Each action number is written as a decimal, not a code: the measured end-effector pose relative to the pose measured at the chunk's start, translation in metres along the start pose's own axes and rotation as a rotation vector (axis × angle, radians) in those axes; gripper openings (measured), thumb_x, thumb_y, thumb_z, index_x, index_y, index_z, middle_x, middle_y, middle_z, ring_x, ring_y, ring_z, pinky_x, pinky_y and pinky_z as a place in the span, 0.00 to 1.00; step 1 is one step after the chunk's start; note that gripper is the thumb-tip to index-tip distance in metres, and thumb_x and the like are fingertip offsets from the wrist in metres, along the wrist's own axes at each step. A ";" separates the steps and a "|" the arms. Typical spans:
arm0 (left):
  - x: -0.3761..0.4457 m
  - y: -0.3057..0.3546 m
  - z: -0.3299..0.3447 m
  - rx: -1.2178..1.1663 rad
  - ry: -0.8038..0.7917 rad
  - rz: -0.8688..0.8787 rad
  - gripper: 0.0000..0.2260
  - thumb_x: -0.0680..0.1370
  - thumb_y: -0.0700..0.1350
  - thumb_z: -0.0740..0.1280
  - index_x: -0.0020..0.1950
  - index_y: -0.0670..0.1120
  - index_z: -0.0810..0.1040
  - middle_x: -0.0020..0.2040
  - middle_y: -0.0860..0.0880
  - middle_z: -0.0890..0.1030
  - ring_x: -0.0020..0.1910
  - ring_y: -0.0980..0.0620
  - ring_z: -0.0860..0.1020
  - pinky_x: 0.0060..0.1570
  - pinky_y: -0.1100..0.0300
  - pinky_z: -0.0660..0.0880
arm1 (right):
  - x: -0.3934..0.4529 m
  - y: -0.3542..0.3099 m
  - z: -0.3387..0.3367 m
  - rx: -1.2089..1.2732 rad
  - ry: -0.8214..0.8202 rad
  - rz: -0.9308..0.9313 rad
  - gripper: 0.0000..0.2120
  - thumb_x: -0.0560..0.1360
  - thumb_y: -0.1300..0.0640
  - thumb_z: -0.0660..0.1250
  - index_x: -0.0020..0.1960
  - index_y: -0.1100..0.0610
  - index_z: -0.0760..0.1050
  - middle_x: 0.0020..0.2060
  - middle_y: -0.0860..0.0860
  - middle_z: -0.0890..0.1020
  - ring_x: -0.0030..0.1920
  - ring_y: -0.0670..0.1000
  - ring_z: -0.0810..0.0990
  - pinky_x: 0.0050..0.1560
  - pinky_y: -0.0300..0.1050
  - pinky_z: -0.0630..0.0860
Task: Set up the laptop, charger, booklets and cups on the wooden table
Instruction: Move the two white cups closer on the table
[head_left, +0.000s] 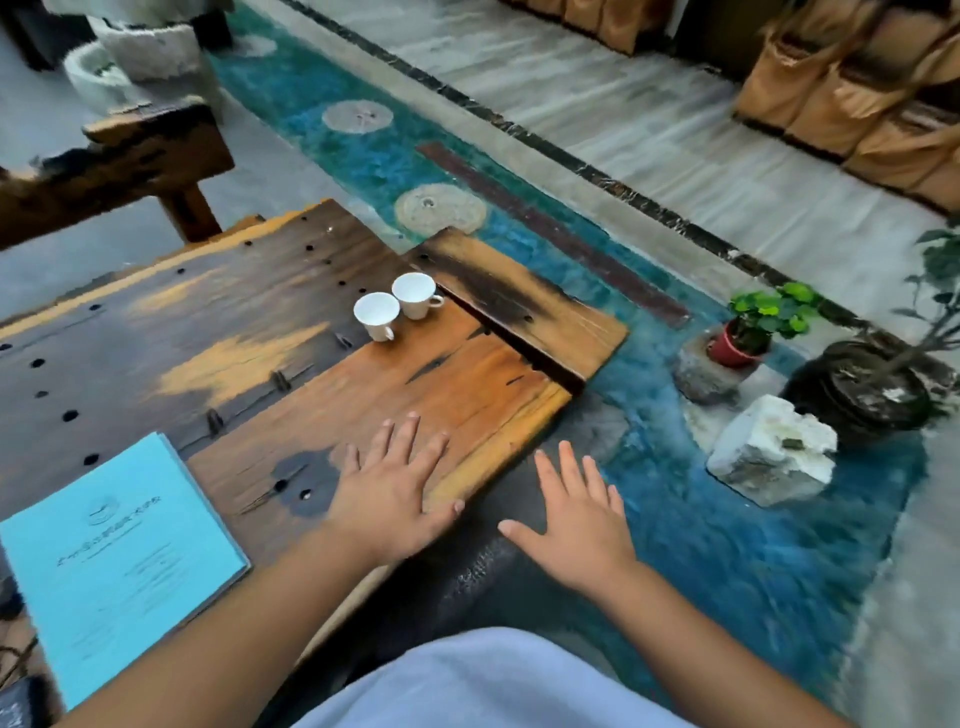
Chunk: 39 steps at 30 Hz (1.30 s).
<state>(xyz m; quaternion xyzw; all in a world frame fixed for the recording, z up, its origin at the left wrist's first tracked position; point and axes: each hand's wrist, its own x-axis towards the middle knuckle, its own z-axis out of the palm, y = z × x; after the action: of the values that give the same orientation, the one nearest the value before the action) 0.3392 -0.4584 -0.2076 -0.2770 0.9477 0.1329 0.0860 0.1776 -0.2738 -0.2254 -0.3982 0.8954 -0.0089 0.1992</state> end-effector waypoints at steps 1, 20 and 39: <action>0.007 0.018 0.001 0.011 -0.007 0.040 0.38 0.71 0.73 0.48 0.78 0.61 0.46 0.81 0.50 0.40 0.79 0.44 0.42 0.73 0.35 0.50 | -0.007 0.018 0.000 0.011 0.000 0.040 0.50 0.64 0.19 0.44 0.79 0.42 0.38 0.80 0.48 0.38 0.80 0.57 0.42 0.75 0.63 0.49; 0.111 0.177 0.038 0.087 -0.082 0.349 0.39 0.70 0.75 0.46 0.78 0.64 0.43 0.81 0.50 0.41 0.79 0.45 0.43 0.72 0.36 0.52 | -0.035 0.188 -0.010 0.246 -0.044 0.433 0.50 0.65 0.21 0.50 0.79 0.42 0.39 0.80 0.47 0.37 0.80 0.57 0.45 0.75 0.63 0.51; 0.197 0.047 -0.003 -0.112 -0.075 -0.139 0.37 0.75 0.71 0.51 0.79 0.59 0.45 0.81 0.49 0.42 0.79 0.44 0.45 0.73 0.39 0.50 | 0.190 0.109 -0.091 0.054 -0.154 0.010 0.44 0.71 0.26 0.58 0.79 0.40 0.43 0.80 0.46 0.39 0.80 0.56 0.47 0.77 0.60 0.52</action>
<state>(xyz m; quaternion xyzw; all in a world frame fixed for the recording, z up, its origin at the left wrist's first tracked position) 0.1493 -0.5198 -0.2413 -0.3412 0.9134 0.1899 0.1149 -0.0478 -0.3485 -0.2273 -0.3879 0.8787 -0.0013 0.2783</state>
